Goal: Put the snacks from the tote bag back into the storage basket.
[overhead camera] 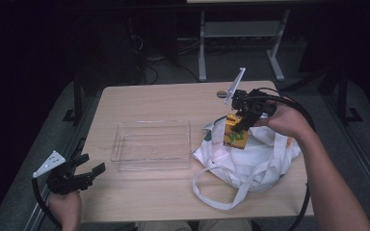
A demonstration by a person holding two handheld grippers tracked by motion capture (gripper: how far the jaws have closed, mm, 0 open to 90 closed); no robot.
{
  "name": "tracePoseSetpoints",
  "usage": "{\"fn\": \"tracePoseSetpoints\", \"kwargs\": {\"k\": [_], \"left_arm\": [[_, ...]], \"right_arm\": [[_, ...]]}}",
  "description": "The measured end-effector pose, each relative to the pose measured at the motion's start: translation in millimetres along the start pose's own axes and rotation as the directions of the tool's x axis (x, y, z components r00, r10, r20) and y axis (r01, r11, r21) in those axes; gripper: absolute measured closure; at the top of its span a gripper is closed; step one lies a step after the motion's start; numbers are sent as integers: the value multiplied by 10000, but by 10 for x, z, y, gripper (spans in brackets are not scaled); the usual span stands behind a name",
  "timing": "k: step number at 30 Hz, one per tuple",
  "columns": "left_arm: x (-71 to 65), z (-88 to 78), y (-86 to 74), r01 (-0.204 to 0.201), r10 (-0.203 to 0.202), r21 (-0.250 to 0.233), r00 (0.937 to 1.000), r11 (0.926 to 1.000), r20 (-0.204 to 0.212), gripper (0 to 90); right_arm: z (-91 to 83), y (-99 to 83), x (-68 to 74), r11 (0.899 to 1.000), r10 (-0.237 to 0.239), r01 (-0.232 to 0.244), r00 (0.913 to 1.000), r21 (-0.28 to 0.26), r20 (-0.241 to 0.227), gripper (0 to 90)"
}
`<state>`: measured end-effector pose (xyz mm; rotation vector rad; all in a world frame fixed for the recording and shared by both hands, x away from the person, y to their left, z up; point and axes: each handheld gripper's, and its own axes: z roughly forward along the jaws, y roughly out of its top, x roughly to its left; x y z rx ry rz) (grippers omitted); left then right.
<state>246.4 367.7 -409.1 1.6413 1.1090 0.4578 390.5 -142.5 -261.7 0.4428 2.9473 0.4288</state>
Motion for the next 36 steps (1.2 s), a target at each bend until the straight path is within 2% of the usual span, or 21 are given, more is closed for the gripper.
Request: {"fn": "tracePoseSetpoints", "kwargs": {"k": [10, 12, 29, 36], "left_arm": [[6, 1, -3, 35, -35, -2, 10000, 10000, 30, 125], [7, 4, -4, 29, -29, 25, 10000, 10000, 15, 125], [15, 5, -8, -2, 2, 53, 10000, 10000, 4, 125], [22, 1, -11, 27, -27, -1, 10000, 10000, 20, 125]], "right_arm": [[-27, 200, 30, 9994, -347, 347, 9994, -8, -42, 519], [-25, 230, 42, 9995, -298, 298, 9995, -87, -80, 519], [100, 530, 129, 9964, -831, 824, 9956, -188, -430, 520], [77, 635, 150, 9953, -955, 948, 9945, -179, -439, 519]]}}
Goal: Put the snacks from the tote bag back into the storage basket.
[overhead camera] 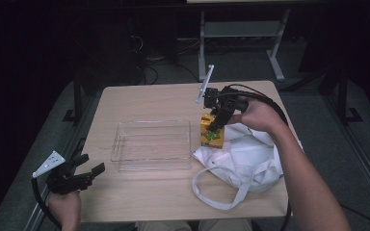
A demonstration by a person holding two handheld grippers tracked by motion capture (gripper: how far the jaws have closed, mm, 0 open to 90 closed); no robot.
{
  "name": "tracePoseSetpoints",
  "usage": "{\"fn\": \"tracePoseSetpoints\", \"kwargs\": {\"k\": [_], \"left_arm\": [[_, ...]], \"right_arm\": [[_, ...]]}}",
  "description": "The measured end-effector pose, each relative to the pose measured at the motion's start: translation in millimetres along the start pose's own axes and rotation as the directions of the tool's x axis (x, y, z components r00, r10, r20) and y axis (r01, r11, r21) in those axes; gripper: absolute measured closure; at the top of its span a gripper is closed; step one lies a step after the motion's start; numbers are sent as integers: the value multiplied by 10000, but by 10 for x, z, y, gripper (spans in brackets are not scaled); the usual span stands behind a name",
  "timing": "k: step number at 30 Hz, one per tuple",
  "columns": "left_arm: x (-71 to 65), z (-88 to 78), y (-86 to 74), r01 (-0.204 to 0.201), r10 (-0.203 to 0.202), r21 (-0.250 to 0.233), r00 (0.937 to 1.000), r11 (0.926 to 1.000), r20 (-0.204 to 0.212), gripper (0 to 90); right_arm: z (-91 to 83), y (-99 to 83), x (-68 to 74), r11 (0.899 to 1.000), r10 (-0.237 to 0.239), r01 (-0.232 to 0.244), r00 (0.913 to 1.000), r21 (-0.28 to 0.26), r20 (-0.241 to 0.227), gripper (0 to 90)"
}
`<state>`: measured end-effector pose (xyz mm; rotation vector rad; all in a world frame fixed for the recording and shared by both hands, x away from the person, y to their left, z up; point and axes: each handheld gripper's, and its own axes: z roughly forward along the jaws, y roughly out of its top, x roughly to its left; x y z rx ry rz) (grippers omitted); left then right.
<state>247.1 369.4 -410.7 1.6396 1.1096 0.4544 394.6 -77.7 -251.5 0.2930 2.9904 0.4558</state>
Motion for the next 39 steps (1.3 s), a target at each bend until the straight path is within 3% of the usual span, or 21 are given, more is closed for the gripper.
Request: {"fn": "tracePoseSetpoints", "kwargs": {"k": [39], "left_arm": [[1, -2, 2, 57, -57, -116, 10000, 9999, 21, 125]], "right_arm": [[116, 584, 103, 9974, -691, 686, 9972, -207, -273, 520]]}}
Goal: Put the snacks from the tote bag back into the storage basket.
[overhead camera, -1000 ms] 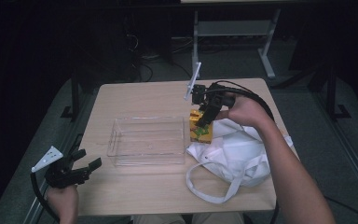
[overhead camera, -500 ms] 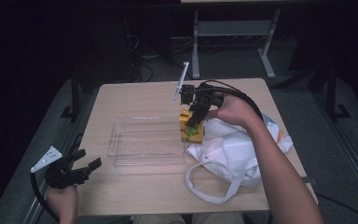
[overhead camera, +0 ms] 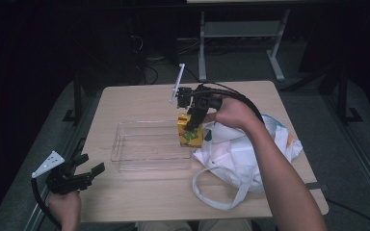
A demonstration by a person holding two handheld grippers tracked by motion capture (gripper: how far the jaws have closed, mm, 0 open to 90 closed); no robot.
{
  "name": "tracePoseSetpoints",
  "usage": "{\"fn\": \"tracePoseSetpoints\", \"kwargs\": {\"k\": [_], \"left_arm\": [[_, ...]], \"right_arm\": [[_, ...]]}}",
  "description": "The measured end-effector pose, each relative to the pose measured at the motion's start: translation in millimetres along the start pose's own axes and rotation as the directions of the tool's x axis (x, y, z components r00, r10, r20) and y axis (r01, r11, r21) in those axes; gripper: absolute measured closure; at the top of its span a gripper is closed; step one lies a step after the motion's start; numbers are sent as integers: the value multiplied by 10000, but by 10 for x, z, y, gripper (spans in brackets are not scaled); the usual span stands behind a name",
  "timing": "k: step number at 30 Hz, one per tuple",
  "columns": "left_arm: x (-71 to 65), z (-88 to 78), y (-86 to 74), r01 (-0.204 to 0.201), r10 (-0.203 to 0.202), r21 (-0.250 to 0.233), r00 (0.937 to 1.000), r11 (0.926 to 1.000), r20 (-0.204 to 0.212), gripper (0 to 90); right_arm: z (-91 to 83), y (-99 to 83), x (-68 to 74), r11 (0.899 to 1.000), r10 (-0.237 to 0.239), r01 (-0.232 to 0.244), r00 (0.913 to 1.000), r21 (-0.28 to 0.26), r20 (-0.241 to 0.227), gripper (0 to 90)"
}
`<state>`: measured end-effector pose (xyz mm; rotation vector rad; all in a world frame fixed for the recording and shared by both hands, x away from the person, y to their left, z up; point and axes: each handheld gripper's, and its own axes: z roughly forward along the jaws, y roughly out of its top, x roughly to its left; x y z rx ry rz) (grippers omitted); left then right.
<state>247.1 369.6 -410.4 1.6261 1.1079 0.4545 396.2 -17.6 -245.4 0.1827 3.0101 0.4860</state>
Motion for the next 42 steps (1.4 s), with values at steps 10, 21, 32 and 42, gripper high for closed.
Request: {"fn": "tracePoseSetpoints", "kwargs": {"k": [10, 21, 32, 42], "left_arm": [[-6, 1, 1, -16, 16, -26, 10000, 10000, 1, 125], [-2, 1, 1, -35, 35, -10, 10000, 10000, 6, 125], [-15, 5, 0, 22, -22, -2, 10000, 10000, 1, 125], [-6, 2, -1, -7, 7, 15, 10000, 10000, 16, 125]], "right_arm": [[62, 95, 33, 9998, -176, 175, 9998, -51, -95, 520], [112, 187, 64, 9994, -336, 335, 9993, -79, -176, 519], [159, 237, 80, 9993, -368, 367, 9989, -46, -297, 519], [213, 288, 92, 9991, -432, 432, 9985, 3, -339, 519]]}}
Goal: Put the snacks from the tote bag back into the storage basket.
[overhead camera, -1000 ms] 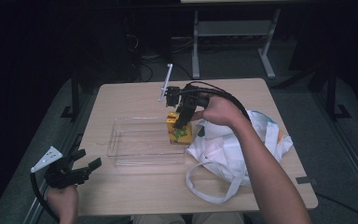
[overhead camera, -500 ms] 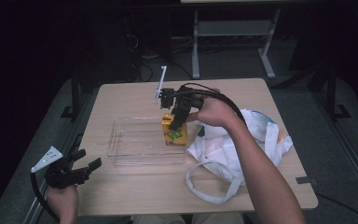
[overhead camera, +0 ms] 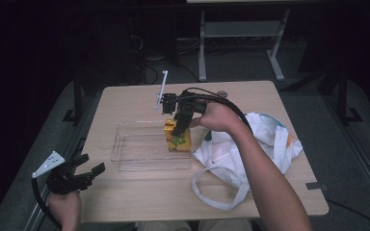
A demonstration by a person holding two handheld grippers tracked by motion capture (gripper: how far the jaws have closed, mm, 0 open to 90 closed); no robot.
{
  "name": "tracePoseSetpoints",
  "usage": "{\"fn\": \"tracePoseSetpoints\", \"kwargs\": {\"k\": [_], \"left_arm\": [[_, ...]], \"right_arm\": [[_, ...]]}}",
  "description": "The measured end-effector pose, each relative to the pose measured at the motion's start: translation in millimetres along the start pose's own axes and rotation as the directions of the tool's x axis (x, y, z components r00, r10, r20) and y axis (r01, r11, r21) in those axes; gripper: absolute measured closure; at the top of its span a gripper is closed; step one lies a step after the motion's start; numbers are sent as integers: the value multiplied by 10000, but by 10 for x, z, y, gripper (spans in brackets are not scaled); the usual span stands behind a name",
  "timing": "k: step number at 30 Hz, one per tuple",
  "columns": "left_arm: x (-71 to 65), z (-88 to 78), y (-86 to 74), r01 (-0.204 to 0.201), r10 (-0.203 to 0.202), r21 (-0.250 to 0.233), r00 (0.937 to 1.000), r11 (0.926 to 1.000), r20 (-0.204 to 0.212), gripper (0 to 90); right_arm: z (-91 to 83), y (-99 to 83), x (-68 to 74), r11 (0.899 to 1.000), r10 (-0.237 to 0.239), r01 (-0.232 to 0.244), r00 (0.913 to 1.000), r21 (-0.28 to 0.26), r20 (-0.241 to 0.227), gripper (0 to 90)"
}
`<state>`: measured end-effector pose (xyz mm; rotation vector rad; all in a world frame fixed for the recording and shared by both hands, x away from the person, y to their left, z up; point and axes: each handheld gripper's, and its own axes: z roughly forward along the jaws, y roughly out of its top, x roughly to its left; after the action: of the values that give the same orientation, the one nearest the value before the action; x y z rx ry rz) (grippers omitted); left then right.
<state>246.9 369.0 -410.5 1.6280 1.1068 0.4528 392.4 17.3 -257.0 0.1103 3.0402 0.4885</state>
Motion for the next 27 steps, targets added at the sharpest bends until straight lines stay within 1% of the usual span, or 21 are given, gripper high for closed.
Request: {"fn": "tracePoseSetpoints", "kwargs": {"k": [2, 5, 7, 10, 16, 18, 24, 27], "left_arm": [[6, -6, 0, -57, 57, 20, 10000, 10000, -35, 125], [6, -10, -1, -31, 30, -31, 10000, 10000, -32, 125], [8, -10, -1, -48, 48, -13, 10000, 10000, -30, 124], [11, -8, -1, -60, 60, -31, 10000, 10000, -13, 125], [8, -8, -1, 18, -18, -12, 10000, 10000, -23, 125], [6, -10, -1, 38, -38, -43, 10000, 10000, -29, 125], [8, -15, -3, 41, -41, -40, 10000, 10000, -31, 125], [8, -13, -3, 46, -46, -38, 10000, 10000, -18, 125]], "right_arm": [[7, 4, 3, 10000, -12, 12, 10000, -8, 28, 520], [25, 12, -5, 9999, -94, 94, 10000, -42, 5, 520], [38, 10, -11, 10000, 5, -5, 10000, -42, -29, 520], [70, 13, -21, 10000, -63, 63, 10000, -14, -51, 520], [117, 26, -22, 10000, 5, -5, 9999, 30, -168, 519], [132, 36, -23, 9999, -99, 100, 9999, 39, -121, 519], [165, 48, -30, 9998, -174, 175, 9997, 23, -159, 520], [185, 45, -32, 9999, -134, 135, 9998, 43, -157, 519]]}}
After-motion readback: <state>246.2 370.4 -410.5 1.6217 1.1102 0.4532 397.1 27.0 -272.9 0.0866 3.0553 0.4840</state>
